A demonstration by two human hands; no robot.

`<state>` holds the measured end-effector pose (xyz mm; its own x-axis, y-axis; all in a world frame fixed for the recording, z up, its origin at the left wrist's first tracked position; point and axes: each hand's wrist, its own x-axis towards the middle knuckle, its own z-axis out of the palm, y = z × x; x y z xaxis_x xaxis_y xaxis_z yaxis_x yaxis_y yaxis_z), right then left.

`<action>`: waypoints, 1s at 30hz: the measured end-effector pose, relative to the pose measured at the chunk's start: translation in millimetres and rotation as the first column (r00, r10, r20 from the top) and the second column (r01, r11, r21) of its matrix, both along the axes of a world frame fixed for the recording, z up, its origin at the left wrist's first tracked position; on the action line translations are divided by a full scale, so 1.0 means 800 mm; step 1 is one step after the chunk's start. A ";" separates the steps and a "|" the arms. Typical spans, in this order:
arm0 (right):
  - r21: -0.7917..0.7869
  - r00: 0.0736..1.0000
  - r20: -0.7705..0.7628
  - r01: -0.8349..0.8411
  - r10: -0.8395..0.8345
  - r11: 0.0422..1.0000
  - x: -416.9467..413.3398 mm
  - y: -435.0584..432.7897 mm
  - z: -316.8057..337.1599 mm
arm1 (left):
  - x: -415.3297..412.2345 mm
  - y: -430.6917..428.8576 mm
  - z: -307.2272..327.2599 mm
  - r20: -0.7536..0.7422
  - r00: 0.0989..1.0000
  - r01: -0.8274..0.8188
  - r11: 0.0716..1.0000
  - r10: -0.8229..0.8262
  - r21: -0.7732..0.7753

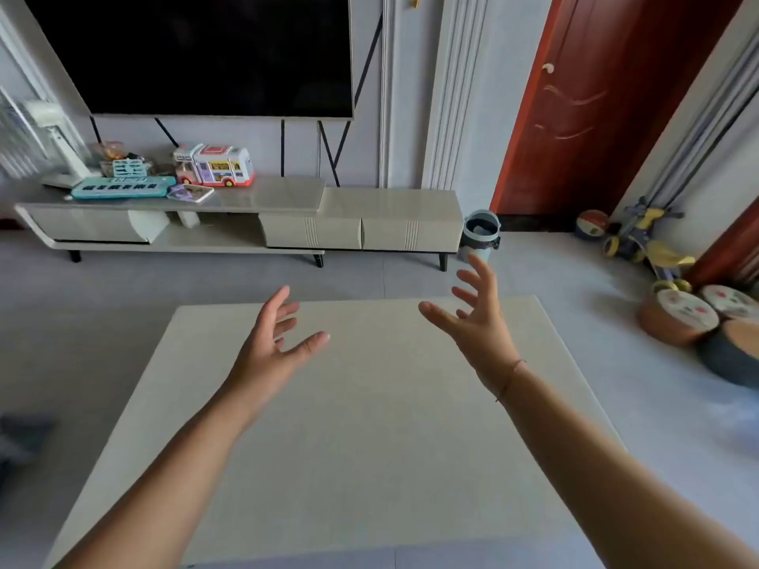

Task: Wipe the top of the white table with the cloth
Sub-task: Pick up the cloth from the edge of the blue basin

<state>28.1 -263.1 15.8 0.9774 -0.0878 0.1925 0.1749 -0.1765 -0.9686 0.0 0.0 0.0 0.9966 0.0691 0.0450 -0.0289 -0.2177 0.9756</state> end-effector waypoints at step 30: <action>0.051 0.711 -0.158 0.699 -0.686 0.713 -0.215 -0.246 -0.097 | 0.008 -0.358 -0.082 -0.135 0.633 0.757 0.646 -0.762 -0.096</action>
<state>-144.3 -459.6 -61.5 0.6481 -0.7609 0.0311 -0.0741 -0.1036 -0.9919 6.4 -286.5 -65.8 0.6904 -0.7168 -0.0972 -0.0269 -0.1597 0.9868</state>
